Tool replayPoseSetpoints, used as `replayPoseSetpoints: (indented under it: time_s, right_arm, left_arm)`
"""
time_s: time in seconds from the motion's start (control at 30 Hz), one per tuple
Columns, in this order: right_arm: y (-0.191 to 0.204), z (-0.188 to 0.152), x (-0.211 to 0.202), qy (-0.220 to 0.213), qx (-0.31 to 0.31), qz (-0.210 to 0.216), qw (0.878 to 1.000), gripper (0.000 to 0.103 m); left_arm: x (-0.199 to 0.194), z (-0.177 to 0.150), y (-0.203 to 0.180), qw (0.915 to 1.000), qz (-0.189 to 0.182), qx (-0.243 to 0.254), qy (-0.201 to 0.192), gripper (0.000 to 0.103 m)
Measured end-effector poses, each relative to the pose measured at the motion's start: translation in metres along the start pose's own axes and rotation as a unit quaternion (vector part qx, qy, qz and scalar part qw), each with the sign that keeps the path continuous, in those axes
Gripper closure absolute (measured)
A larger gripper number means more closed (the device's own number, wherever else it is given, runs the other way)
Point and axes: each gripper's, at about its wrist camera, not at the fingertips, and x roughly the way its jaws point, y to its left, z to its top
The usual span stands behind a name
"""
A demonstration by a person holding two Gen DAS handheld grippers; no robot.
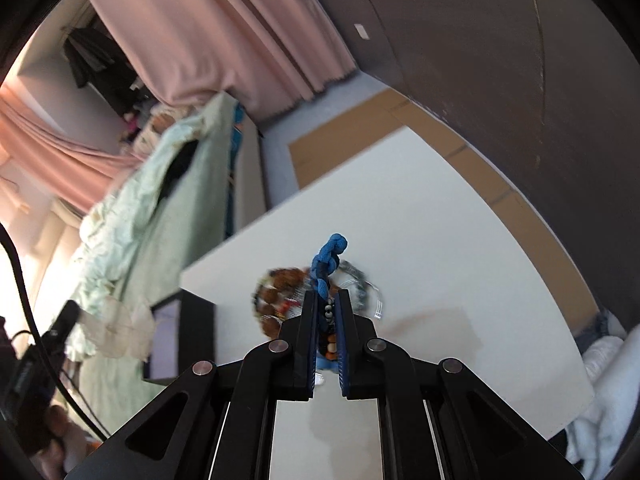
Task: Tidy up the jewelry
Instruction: 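Lower the blue bracelet into the black box and open the right gripper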
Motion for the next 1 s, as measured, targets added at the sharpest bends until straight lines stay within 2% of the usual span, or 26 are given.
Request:
replayPoseSetpoints:
  time_s: [0.2,0.27,0.3,0.33,0.37,0.4,0.43,0.5,0.53,0.77,0.9,0.97,1.0]
  right_arm:
    - [0.030,-0.006,0.008,-0.001,-0.014,0.035,0.999,0.093]
    - [0.039,-0.009,0.012,0.004,-0.024,0.051,0.998,0.093]
    - [0.046,-0.009,0.015,0.006,-0.030,0.059,0.998,0.093]
    - [0.055,-0.008,0.017,0.008,-0.039,0.068,0.997,0.093]
    - [0.064,-0.008,0.018,0.009,-0.048,0.078,0.996,0.093]
    - [0.075,-0.008,0.021,0.009,-0.059,0.089,0.994,0.093]
    - [0.082,-0.010,0.021,0.010,-0.067,0.098,0.993,0.093]
    - [0.097,-0.012,0.026,0.014,-0.084,0.115,0.990,0.093]
    - [0.105,-0.014,0.030,0.018,-0.092,0.124,0.988,0.093]
    - [0.146,-0.024,0.053,0.059,-0.128,0.163,0.977,0.093]
    - [0.164,-0.030,0.063,0.054,-0.134,0.216,0.966,0.093]
    - [0.168,-0.037,0.075,0.069,-0.143,0.212,0.964,0.084]
    - [0.167,-0.041,0.083,0.091,-0.139,0.199,0.966,0.060]
  left_arm:
    - [0.004,0.000,0.019,0.9990,0.030,-0.032,-0.002,0.102]
    - [0.011,0.000,0.032,0.9972,0.041,-0.060,0.014,0.099]
    - [0.016,0.001,0.041,0.9949,0.042,-0.085,0.035,0.092]
    - [0.018,0.001,0.046,0.9934,0.039,-0.098,0.045,0.077]
    - [0.019,0.001,0.053,0.9911,0.035,-0.118,0.053,0.066]
    - [0.017,0.001,0.058,0.9895,0.033,-0.131,0.050,0.044]
    - [0.010,0.002,0.065,0.9882,0.037,-0.145,0.032,0.030]
    - [-0.002,0.003,0.071,0.9875,0.050,-0.150,0.003,0.020]
    - [-0.010,0.006,0.074,0.9874,0.055,-0.148,-0.009,0.017]
    - [-0.032,0.011,0.097,0.9823,0.072,-0.171,-0.030,0.017]
    - [-0.036,0.011,0.104,0.9798,0.072,-0.184,-0.034,0.017]
    - [-0.036,0.010,0.104,0.9801,0.074,-0.182,-0.031,0.017]
    - [-0.036,0.010,0.103,0.9806,0.074,-0.179,-0.029,0.017]
